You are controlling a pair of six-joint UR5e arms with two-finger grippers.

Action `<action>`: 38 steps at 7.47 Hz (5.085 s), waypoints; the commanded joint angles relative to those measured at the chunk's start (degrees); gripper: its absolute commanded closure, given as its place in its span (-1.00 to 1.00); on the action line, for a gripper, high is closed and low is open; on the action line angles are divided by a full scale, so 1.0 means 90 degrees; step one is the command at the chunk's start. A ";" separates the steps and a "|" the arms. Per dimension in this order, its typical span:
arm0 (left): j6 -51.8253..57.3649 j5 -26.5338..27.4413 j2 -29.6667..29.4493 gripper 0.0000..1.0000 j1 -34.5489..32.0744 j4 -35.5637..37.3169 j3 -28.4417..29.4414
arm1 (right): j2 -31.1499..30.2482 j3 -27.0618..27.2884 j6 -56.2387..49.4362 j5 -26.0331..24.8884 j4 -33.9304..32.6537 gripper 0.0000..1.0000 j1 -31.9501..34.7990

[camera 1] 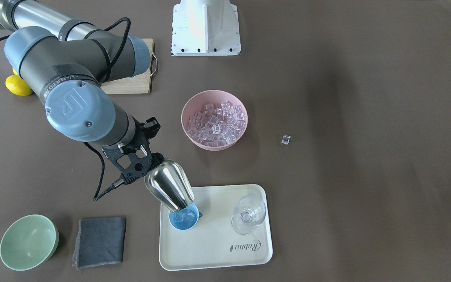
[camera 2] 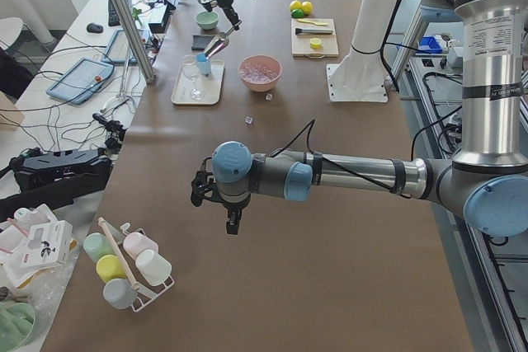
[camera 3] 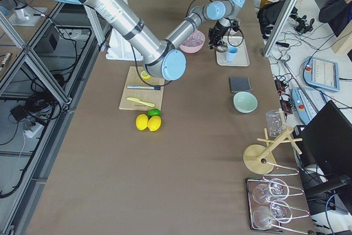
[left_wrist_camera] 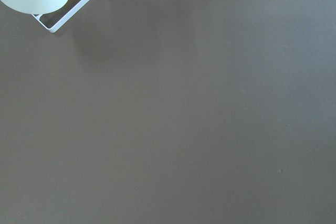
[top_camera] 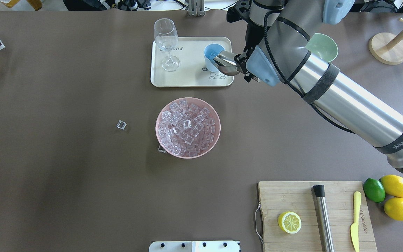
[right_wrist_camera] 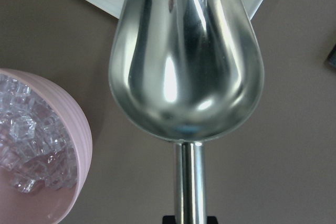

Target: Put ice in cup with scoop

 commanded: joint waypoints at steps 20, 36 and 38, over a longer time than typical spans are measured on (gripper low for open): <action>0.0029 -0.0557 -0.0215 -0.96 -0.0078 0.0308 0.0863 | -0.4791 0.5367 0.5605 -0.2523 0.1294 1.00 -0.1307; 0.0000 -0.0488 -0.0226 -0.96 -0.0107 0.0298 0.1029 | -0.5653 0.3834 0.7060 -0.3999 0.4560 1.00 -0.2745; 0.0000 -0.0479 -0.0235 -0.96 -0.0117 0.0298 0.1009 | -0.5653 0.3805 0.7060 -0.4048 0.4560 1.00 -0.2784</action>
